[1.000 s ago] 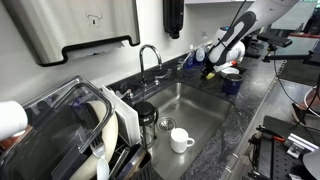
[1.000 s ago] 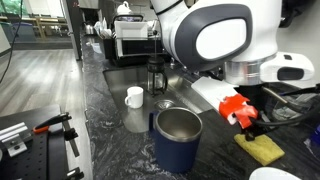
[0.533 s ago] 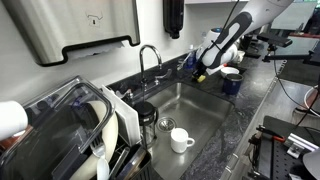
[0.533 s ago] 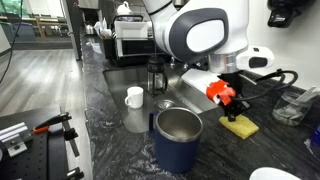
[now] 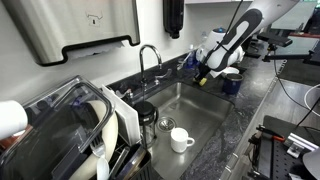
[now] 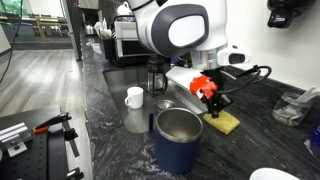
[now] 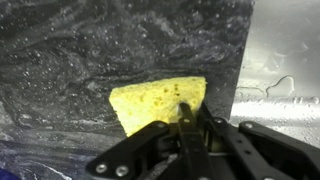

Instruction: Take the kitchen sponge out of the white bowl and use it to scrub the counter

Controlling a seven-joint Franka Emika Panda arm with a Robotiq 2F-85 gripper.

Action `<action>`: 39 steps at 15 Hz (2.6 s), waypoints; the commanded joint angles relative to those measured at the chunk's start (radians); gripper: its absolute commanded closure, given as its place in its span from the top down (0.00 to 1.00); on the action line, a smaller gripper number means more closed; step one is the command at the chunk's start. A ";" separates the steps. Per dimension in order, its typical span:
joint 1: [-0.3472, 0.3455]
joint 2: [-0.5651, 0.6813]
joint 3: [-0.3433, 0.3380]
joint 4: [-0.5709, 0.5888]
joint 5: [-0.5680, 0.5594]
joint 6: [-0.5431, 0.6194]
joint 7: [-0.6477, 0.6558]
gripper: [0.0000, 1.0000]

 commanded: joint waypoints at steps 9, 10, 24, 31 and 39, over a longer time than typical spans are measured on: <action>0.018 0.014 -0.133 0.011 -0.034 -0.079 0.107 0.03; 0.019 0.024 -0.132 0.029 -0.031 -0.089 0.116 0.03; 0.076 0.119 -0.082 0.196 -0.042 -0.190 0.140 0.03; 0.050 -0.036 -0.058 -0.020 -0.048 -0.130 0.058 0.03; 0.023 -0.043 -0.137 -0.029 -0.059 -0.134 0.108 0.03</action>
